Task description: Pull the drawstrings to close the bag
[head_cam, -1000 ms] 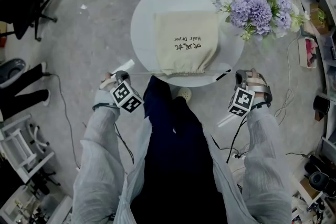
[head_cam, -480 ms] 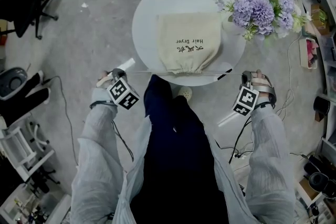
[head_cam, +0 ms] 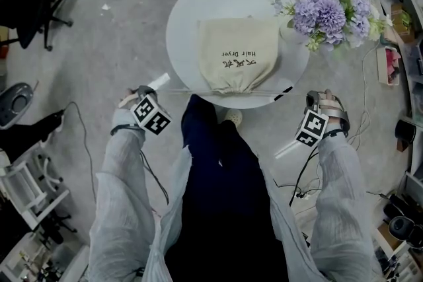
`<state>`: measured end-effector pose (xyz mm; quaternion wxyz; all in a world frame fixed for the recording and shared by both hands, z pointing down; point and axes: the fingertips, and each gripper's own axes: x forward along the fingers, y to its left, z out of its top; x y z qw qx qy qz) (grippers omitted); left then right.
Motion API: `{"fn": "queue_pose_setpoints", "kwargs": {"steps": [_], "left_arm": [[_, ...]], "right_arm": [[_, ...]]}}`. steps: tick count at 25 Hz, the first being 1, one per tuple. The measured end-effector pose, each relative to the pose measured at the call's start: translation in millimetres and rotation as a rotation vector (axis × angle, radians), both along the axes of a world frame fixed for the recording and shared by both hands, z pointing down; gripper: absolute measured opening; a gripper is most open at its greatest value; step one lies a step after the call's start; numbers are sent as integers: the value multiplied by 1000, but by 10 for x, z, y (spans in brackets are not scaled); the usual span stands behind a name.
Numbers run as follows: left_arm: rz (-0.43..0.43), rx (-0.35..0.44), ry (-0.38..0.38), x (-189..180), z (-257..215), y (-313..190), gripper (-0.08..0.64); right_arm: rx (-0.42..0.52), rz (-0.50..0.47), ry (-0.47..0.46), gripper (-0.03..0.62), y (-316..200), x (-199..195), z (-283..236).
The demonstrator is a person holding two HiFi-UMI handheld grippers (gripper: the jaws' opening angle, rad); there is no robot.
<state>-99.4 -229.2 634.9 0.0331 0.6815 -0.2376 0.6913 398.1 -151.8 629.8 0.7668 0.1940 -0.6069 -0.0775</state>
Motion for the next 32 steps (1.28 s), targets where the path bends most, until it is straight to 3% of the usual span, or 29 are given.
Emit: {"fn": "queue_pose_setpoints", "kwargs": {"steps": [9, 13, 20, 27, 32], "left_arm": [[-42, -47, -3, 19, -15, -12, 18], [6, 30, 21, 91, -277, -136, 18], [-95, 174, 254, 370, -744, -427, 18], [-109, 250, 404, 671, -1009, -555, 18], [-134, 268, 528, 961, -1186, -680, 18]], "right_arm": [[50, 21, 1, 6, -40, -28, -121], [129, 33, -29, 9, -132, -74, -352], [296, 189, -224, 11, -391, -231, -736], [430, 223, -385, 11, -593, -536, -1069], [470, 257, -519, 11, -720, -791, -1197]]}}
